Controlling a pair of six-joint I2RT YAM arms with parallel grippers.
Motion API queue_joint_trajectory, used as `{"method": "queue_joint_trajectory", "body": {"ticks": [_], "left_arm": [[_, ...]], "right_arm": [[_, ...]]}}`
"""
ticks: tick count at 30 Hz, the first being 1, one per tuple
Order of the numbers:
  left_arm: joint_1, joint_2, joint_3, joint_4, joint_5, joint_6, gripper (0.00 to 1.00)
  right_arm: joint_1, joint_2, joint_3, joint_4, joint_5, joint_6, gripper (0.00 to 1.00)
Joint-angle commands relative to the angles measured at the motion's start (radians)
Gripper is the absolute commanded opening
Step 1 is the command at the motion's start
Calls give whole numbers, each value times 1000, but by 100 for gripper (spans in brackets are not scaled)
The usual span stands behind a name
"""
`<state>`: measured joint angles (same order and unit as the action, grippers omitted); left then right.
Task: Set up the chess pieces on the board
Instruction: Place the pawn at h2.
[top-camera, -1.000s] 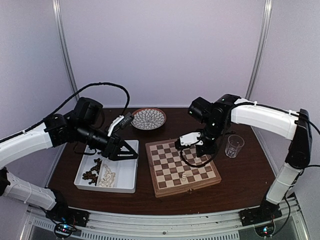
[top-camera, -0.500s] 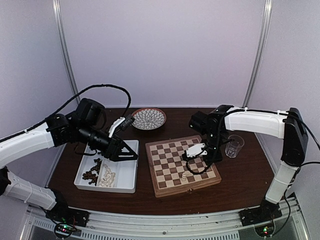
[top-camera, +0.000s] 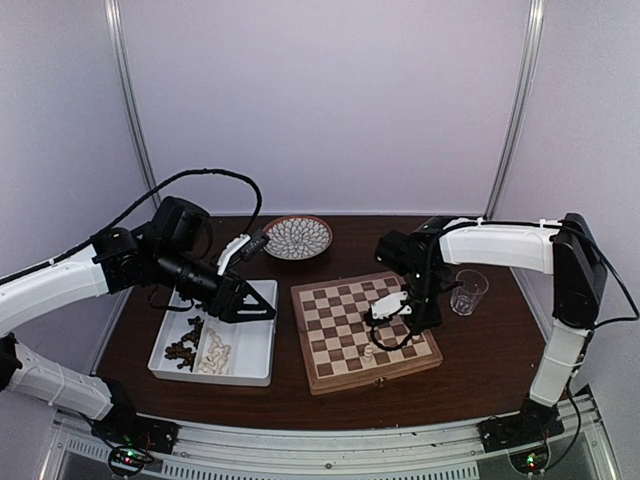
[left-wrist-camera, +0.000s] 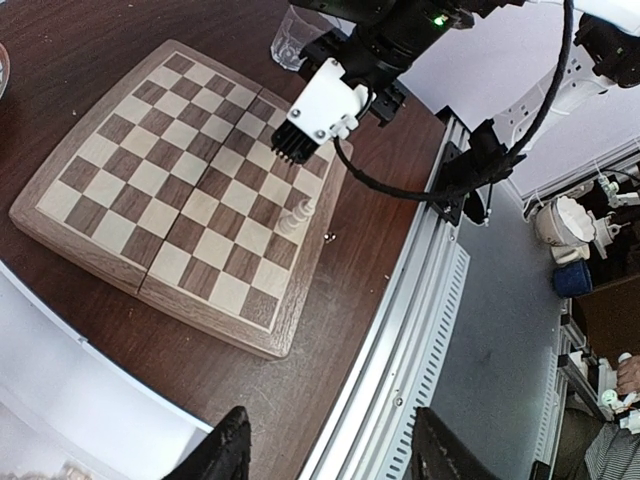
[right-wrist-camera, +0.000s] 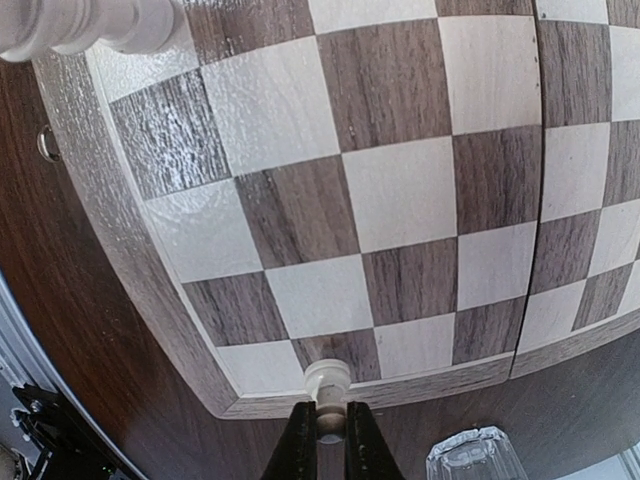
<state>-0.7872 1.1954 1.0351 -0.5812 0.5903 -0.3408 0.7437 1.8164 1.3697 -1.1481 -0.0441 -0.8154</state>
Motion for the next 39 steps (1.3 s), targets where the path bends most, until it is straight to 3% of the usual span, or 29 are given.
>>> {"method": "queue_joint_trajectory", "body": {"ticks": [1, 19, 28, 33, 36, 39], "left_arm": [[5, 4, -9, 7, -6, 13, 55], [5, 20, -10, 20, 11, 5, 55], [6, 26, -7, 21, 10, 5, 55], [5, 23, -10, 6, -20, 15, 55], [8, 32, -8, -23, -87, 14, 55], [58, 71, 6, -122, -290, -32, 54]], "right_arm": [[-9, 16, -6, 5, 10, 3, 8], [-27, 43, -3, 17, -4, 4, 10], [-29, 1, 46, -29, -35, 29, 24], [-34, -76, 166, -106, -97, 57, 26], [-42, -119, 227, -147, -158, 76, 26], [-64, -178, 234, -137, -242, 98, 26]]}}
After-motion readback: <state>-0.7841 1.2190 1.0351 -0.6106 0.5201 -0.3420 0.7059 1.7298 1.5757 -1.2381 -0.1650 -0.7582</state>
